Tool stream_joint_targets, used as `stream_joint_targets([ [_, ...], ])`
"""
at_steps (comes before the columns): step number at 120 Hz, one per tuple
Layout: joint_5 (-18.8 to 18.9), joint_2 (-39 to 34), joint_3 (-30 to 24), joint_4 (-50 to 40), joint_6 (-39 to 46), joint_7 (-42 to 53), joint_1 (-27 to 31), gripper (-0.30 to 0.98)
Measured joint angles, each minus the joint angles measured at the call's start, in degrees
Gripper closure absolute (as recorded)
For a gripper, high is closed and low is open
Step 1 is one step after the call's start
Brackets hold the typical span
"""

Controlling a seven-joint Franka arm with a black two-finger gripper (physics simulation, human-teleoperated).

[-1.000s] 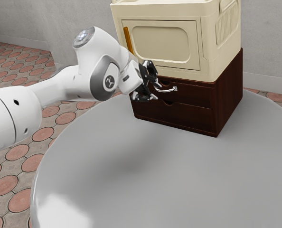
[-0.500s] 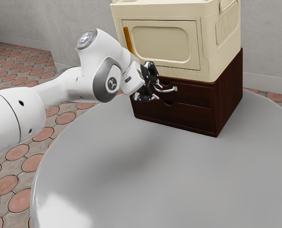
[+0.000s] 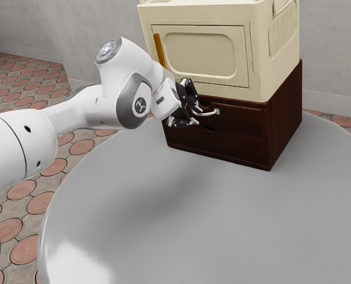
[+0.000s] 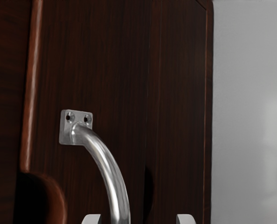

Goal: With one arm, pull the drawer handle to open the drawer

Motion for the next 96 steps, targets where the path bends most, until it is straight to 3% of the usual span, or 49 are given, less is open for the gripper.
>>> stream_joint_targets([
  [96, -0.03, -3.05, 0.01, -4.88, -0.71, -0.05, -0.02, 0.66],
])
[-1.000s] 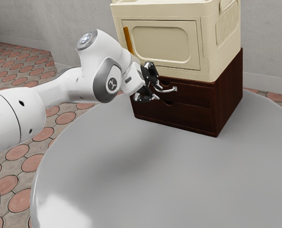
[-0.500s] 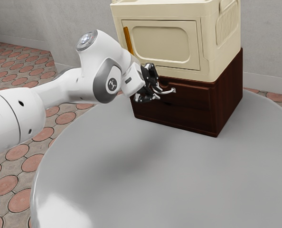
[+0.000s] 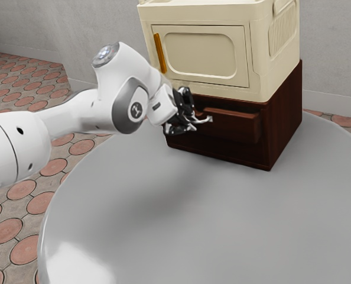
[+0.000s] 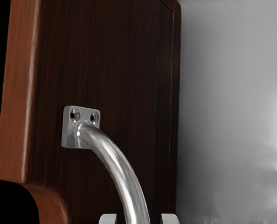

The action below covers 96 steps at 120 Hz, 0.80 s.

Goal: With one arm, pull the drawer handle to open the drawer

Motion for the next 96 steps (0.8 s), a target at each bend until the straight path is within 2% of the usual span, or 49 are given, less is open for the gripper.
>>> stream_joint_targets([
  [96, 0.24, -6.43, 0.26, -7.29, -0.60, 0.31, 0.01, 0.67],
])
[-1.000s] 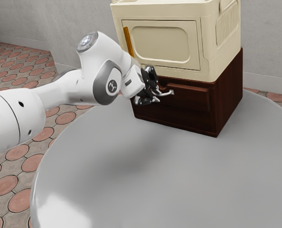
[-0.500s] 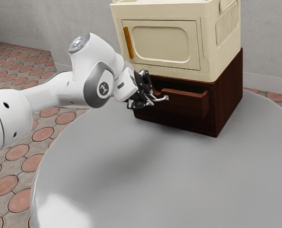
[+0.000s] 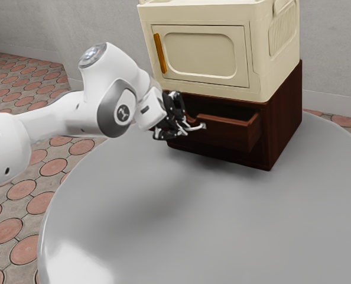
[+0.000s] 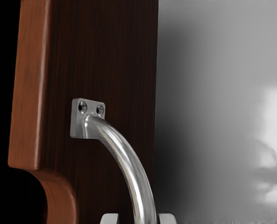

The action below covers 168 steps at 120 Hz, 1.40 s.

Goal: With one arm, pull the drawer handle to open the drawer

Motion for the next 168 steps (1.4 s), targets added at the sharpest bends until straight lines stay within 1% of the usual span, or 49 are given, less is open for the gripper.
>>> stream_joint_targets([
  [97, 0.09, -4.66, -0.35, -5.95, -0.65, 0.27, -0.34, 0.68],
  [168, 0.16, -9.93, -0.28, -11.07, -1.45, 0.39, -0.39, 0.69],
])
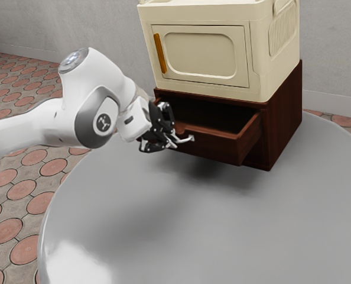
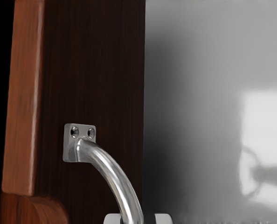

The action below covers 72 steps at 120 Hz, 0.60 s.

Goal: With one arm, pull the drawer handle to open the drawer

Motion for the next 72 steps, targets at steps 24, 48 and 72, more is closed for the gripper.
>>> stream_joint_targets([
  [24, 0.05, -1.77, 0.11, -1.58, -0.82, 0.02, -0.07, 0.70],
  [48, 0.15, -4.13, 0.25, -3.46, -1.30, 0.03, -0.21, 0.70],
  [72, 0.91, -7.58, 0.41, -4.65, -3.22, 0.04, 0.25, 0.60],
])
